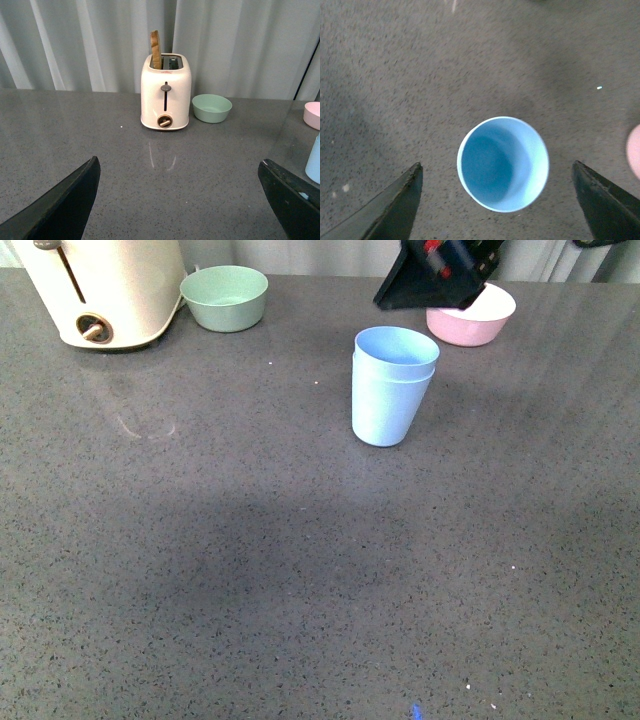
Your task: Stack blue cups with both arms
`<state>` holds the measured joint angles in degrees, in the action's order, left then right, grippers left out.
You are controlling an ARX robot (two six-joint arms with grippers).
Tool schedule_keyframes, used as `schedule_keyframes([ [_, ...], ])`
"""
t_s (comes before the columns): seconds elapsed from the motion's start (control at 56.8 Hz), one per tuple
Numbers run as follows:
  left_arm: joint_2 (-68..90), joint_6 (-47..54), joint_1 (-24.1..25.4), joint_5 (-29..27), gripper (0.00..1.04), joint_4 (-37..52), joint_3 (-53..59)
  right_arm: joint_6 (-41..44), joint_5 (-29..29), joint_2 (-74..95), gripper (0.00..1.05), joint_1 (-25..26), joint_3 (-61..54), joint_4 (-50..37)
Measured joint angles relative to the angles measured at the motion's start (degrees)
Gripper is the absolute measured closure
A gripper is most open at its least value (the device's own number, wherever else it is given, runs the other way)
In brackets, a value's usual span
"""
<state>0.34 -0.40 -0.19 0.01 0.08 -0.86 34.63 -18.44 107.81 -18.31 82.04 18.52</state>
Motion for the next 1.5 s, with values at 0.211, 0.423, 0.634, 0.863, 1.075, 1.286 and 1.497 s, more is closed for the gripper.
schedule_keyframes([
  [0.211, 0.00, 0.00, 0.00, 0.00, 0.09, 0.00, 0.00, -9.64, 0.94, -15.61, 0.09, 5.11, -13.40, -15.82],
  [0.423, 0.00, 0.00, 0.00, 0.00, 0.09, 0.00, 0.00, -19.06, 8.72, -33.88, 0.11, 5.38, -29.75, -28.46],
  [0.634, 0.00, 0.00, 0.00, 0.00, 0.09, 0.00, 0.00, -32.06, 29.55, -46.34, 0.47, 7.26, -49.37, -49.16],
  [0.863, 0.00, 0.00, 0.00, 0.00, 0.09, 0.00, 0.00, -33.81, 25.16, -55.25, 1.02, 11.26, -64.35, -53.13],
  [1.075, 0.00, 0.00, 0.02, 0.00, 0.09, 0.00, 0.00, -34.01, 22.62, -61.96, 1.03, 13.79, -71.32, -53.18],
  [1.286, 0.00, 0.00, 0.00, 0.00, 0.09, 0.00, 0.00, -34.01, 18.56, -68.41, 1.03, 18.10, -75.34, -50.84],
  [1.497, 0.00, 0.00, 0.00, 0.00, 0.09, 0.00, 0.00, -34.01, 18.40, -74.99, 1.03, 18.16, -78.14, -46.90],
])
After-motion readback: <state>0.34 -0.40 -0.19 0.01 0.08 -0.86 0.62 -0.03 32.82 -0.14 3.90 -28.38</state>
